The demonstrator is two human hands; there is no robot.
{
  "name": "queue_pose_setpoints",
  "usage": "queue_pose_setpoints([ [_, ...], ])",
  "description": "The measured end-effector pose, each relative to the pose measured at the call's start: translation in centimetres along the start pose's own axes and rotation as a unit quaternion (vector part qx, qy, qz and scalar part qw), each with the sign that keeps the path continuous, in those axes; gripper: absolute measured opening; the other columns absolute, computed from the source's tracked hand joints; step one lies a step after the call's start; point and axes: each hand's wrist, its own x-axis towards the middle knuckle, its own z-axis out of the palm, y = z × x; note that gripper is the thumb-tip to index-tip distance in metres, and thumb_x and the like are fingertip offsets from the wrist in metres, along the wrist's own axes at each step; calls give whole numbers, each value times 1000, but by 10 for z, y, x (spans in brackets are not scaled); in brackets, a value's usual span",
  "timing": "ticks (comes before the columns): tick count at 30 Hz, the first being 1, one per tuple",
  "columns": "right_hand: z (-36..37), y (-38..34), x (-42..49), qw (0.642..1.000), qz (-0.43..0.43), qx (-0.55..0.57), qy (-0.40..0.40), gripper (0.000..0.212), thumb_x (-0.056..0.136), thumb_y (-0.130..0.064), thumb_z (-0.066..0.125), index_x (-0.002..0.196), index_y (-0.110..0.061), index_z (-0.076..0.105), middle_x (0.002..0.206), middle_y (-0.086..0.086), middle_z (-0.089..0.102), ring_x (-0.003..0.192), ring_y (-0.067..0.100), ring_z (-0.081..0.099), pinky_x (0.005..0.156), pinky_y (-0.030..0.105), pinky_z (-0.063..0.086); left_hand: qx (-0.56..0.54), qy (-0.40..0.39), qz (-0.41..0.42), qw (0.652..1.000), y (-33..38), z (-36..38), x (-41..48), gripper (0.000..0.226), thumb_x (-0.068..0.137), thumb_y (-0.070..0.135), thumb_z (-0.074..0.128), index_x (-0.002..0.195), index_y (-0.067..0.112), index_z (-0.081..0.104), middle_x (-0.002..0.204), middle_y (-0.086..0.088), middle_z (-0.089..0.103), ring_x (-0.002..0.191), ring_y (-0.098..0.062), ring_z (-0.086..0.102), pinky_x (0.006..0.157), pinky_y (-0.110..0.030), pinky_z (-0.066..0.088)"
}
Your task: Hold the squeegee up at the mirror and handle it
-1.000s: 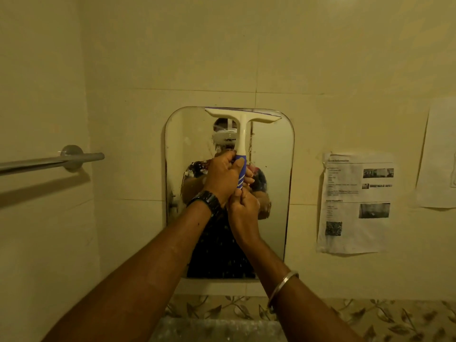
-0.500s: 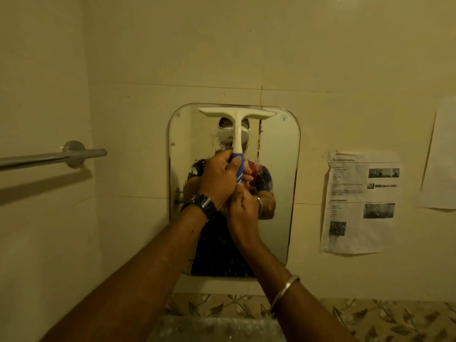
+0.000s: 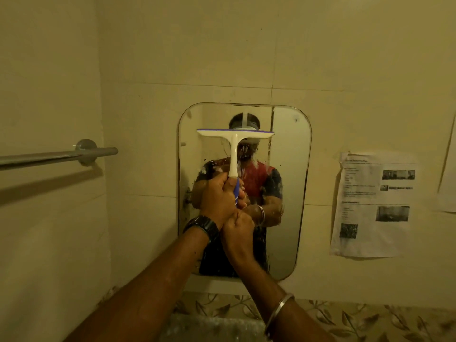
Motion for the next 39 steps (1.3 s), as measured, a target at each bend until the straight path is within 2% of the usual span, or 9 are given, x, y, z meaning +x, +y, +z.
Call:
queue_pose_setpoints([
  [9, 5, -56, 29, 997, -73, -7, -10, 42, 110, -19, 42, 71, -24, 57, 69, 6, 63, 62, 28, 60, 60, 46, 55, -11, -9, 43, 999, 47, -14, 30, 27, 107, 29, 54, 109, 5, 67, 86, -20, 73, 70, -37, 71, 67, -50, 65],
  [12, 9, -47, 26, 998, -64, -19, -13, 45, 108, -23, 40, 66, -24, 55, 63, 3, 59, 56, 21, 54, 57, 48, 52, -18, -7, 28, 999, 37, -18, 29, 22, 108, 22, 52, 107, 5, 67, 81, -17, 70, 64, -31, 68, 58, -38, 63],
  [17, 14, -14, 1, 999, -20, -17, -27, 43, 102, -39, 40, 65, -24, 56, 63, 4, 60, 54, 19, 53, 54, 54, 51, -26, -15, -26, 999, 3, -25, 9, 20, 106, 25, 55, 101, 11, 68, 78, -13, 72, 65, -30, 69, 66, -46, 63],
  [23, 15, -37, -2, 997, -62, -9, -51, 43, 111, -36, 39, 75, -20, 56, 66, 0, 57, 57, 10, 50, 52, 36, 45, -43, -59, -7, 997, 31, -44, 13, 20, 108, 18, 52, 111, 3, 66, 86, -18, 72, 70, -27, 72, 66, -36, 64],
  [28, 22, -63, 25, 995, -81, -5, -52, 41, 112, -34, 37, 76, -28, 55, 69, -11, 58, 60, 2, 53, 57, 22, 44, -28, -74, 24, 997, 57, -51, 35, 22, 107, 13, 54, 115, -4, 67, 95, -23, 73, 78, -29, 73, 74, -42, 66],
  [31, 30, -58, 26, 996, -74, -26, -42, 43, 111, -32, 37, 72, -29, 55, 69, -10, 58, 60, 3, 54, 58, 29, 49, -42, -70, 4, 997, 53, -54, 41, 21, 106, 9, 55, 114, -7, 67, 90, -20, 72, 72, -25, 72, 67, -36, 66],
  [35, 35, -32, 14, 998, -30, -14, -49, 44, 111, -26, 40, 69, -23, 55, 65, -2, 58, 56, 3, 52, 53, 28, 46, -28, -59, -23, 998, 26, -56, 33, 19, 105, 9, 55, 108, -5, 68, 87, -20, 72, 70, -29, 71, 65, -36, 65],
  [37, 36, -18, 5, 999, -6, -17, -50, 45, 109, -31, 40, 70, -17, 57, 65, 7, 60, 56, 9, 52, 53, 39, 47, -34, -55, -34, 997, 11, -56, 24, 18, 105, 7, 55, 108, -4, 68, 87, -20, 71, 70, -28, 70, 64, -36, 65],
  [39, 38, -11, -4, 998, 5, -21, -53, 46, 106, -37, 40, 71, -14, 57, 64, 8, 59, 55, 13, 50, 53, 41, 45, -32, -53, -37, 997, 2, -58, 16, 18, 105, 7, 55, 110, -5, 68, 88, -20, 71, 70, -27, 70, 64, -35, 65],
])
